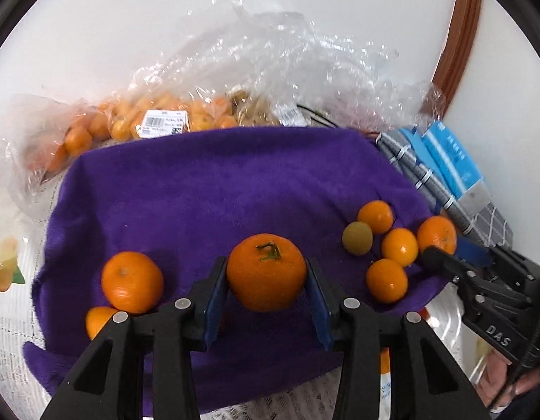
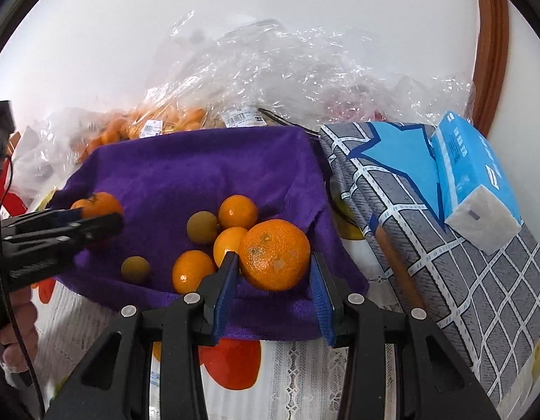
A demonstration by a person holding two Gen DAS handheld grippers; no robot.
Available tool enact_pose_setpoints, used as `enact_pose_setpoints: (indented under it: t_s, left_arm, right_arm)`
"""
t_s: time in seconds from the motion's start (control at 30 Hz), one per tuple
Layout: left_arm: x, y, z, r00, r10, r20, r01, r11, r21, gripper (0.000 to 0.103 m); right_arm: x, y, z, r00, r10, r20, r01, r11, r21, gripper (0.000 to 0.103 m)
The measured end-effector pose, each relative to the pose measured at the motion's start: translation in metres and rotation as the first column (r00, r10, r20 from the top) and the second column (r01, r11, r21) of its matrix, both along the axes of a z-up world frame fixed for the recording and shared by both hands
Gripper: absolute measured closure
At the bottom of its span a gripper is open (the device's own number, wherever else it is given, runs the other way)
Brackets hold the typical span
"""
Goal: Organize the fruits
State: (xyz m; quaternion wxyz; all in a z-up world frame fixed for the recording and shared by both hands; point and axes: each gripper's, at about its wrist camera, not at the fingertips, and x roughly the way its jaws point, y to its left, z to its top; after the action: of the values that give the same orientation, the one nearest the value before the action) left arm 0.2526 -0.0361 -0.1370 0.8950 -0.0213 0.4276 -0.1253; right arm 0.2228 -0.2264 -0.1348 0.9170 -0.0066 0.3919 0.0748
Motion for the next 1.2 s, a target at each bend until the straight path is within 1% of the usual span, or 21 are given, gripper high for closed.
enact_pose_setpoints:
  t_s: [0.1, 0.23, 0.37, 0.43, 0.5, 0.53, 0.57, 0.6, 0.63, 0.67, 0.77, 0.83, 0.9, 0.93, 0.97, 1.07, 1.13, 1.2]
  left_arm:
    - [0.001, -0.004, -0.004, 1.0, -0.001, -0.015, 0.001, 1.0, 0.015, 0.062]
    - [-0.001, -0.002, -0.003, 0.999, 0.015, -0.033, -0.015, 1.0, 0.004, 0.061]
    - [-0.019, 0.01, 0.022, 0.999, 0.053, 0.001, -0.053, 0.998, -0.023, 0.057]
    - [-0.039, 0.015, 0.041, 0.997, 0.063, 0.038, -0.061, 0.998, -0.032, 0.051]
    - [-0.057, 0.018, 0.057, 0.994, 0.074, 0.076, -0.072, 0.997, -0.03, 0.048]
    - [-0.069, 0.02, 0.066, 0.992, 0.085, 0.096, -0.083, 0.996, -0.023, 0.046]
    - [-0.084, 0.021, 0.076, 0.988, 0.097, 0.119, -0.095, 0.995, -0.02, 0.045]
    - [-0.096, 0.023, 0.083, 0.985, 0.107, 0.137, -0.105, 0.994, -0.021, 0.041]
    - [-0.108, 0.025, 0.091, 0.981, 0.12, 0.152, -0.118, 0.993, -0.022, 0.035]
    - [-0.122, 0.027, 0.099, 0.977, 0.131, 0.168, -0.129, 0.991, -0.023, 0.033]
    - [-0.158, 0.03, 0.117, 0.967, 0.156, 0.203, -0.156, 0.988, -0.015, 0.027]
    - [-0.175, 0.03, 0.125, 0.962, 0.168, 0.217, -0.169, 0.985, -0.011, 0.02]
    - [-0.195, 0.031, 0.133, 0.953, 0.185, 0.238, -0.188, 0.982, -0.012, 0.018]
    - [-0.203, 0.032, 0.136, 0.949, 0.194, 0.248, -0.197, 0.98, -0.01, 0.016]
    - [-0.212, 0.032, 0.139, 0.946, 0.201, 0.255, -0.206, 0.979, -0.009, 0.015]
    - [-0.23, 0.033, 0.145, 0.942, 0.21, 0.263, -0.214, 0.977, -0.015, 0.014]
    - [-0.238, 0.031, 0.146, 0.939, 0.217, 0.268, -0.221, 0.975, -0.015, 0.014]
    - [-0.246, 0.03, 0.147, 0.935, 0.223, 0.277, -0.23, 0.973, -0.005, 0.014]
  right_arm:
    - [0.001, 0.0, -0.001, 1.0, 0.0, 0.0, 0.0, 1.0, 0.003, 0.062]
    - [0.0, 0.002, 0.0, 1.0, 0.004, -0.007, -0.004, 1.0, 0.003, 0.06]
    - [-0.012, 0.003, 0.01, 1.0, -0.009, 0.004, 0.009, 1.0, -0.007, 0.055]
    - [-0.023, 0.004, 0.022, 1.0, -0.021, 0.022, 0.021, 1.0, -0.001, 0.054]
    - [-0.041, 0.005, 0.04, 0.998, -0.033, 0.046, 0.033, 0.999, 0.012, 0.05]
    - [-0.05, 0.006, 0.049, 0.997, -0.042, 0.061, 0.041, 0.999, 0.02, 0.045]
    - [-0.062, 0.007, 0.06, 0.995, -0.057, 0.081, 0.055, 0.998, 0.03, 0.043]
    - [-0.072, 0.007, 0.069, 0.993, -0.07, 0.094, 0.067, 0.997, 0.035, 0.041]
    - [-0.086, 0.009, 0.08, 0.991, -0.079, 0.108, 0.075, 0.996, 0.044, 0.038]
    - [-0.096, 0.01, 0.087, 0.99, -0.08, 0.116, 0.075, 0.996, 0.054, 0.036]
    - [-0.129, 0.016, 0.11, 0.989, -0.085, 0.12, 0.079, 0.995, 0.053, 0.035]
    - [-0.147, 0.02, 0.12, 0.99, -0.081, 0.118, 0.076, 0.996, 0.044, 0.035]
    - [-0.167, 0.02, 0.127, 0.988, -0.088, 0.13, 0.083, 0.996, 0.038, 0.035]
    - [-0.176, 0.021, 0.131, 0.986, -0.085, 0.142, 0.081, 0.996, 0.038, 0.032]
    - [-0.186, 0.021, 0.134, 0.984, -0.084, 0.157, 0.079, 0.996, 0.036, 0.025]
    - [-0.213, 0.021, 0.143, 0.975, -0.078, 0.207, 0.074, 0.997, 0.027, 0.014]
    - [-0.228, 0.021, 0.148, 0.971, -0.075, 0.228, 0.072, 0.997, 0.021, 0.01]
    - [-0.237, 0.02, 0.15, 0.969, -0.084, 0.232, 0.082, 0.996, 0.018, 0.008]
